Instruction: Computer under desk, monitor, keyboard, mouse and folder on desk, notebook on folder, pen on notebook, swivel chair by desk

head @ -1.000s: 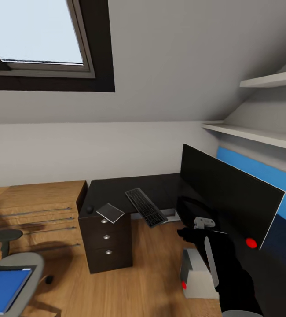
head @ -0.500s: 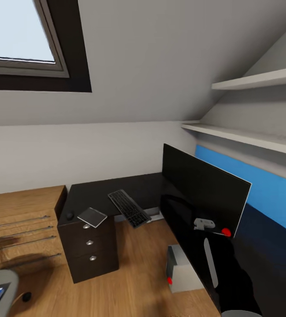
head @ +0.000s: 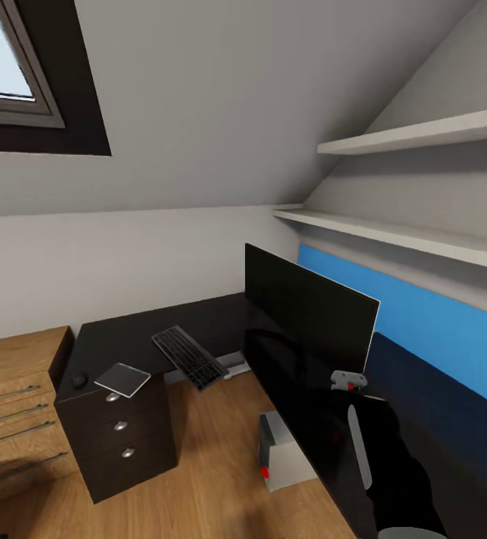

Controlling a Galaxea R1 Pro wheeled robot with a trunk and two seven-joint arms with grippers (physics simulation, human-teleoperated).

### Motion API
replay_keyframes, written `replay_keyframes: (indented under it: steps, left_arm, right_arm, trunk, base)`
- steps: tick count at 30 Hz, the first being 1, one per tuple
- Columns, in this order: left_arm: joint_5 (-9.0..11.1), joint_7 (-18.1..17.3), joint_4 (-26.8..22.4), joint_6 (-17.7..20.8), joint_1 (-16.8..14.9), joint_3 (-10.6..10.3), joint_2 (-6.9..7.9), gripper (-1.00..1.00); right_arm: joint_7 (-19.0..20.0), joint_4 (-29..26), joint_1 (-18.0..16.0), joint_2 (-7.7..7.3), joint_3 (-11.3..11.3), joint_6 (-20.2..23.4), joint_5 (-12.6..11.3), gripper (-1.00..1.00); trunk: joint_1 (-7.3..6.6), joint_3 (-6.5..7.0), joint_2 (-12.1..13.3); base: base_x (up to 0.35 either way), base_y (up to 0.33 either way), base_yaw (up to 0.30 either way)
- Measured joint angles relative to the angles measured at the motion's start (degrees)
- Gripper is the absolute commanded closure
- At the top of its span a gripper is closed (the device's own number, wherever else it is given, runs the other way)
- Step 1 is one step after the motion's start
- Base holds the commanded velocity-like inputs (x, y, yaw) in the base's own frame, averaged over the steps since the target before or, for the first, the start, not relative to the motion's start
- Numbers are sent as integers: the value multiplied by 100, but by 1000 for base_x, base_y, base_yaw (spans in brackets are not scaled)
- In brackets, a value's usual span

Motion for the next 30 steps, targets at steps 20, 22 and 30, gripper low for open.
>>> replay_keyframes:
  steps: [20,22,30]
  left_arm:
    - [0,0,0,0,0,0,0,-100]
    - [0,0,0,0,0,0,0,-100]
    - [-1,0,0,0,0,0,0,-100]
  right_arm:
    - [-4,101,0,0,4,-80,3,-100]
    - [-4,110,0,0,4,-87,1,-100]
    - [-4,120,0,0,4,-107,4,-100]
  trunk:
    - [0,0,0]
    - [0,0,0]
    - [0,0,0]
  base:
    - [0,0,-287]
    - [0,0,-287]
    - [0,0,-267]
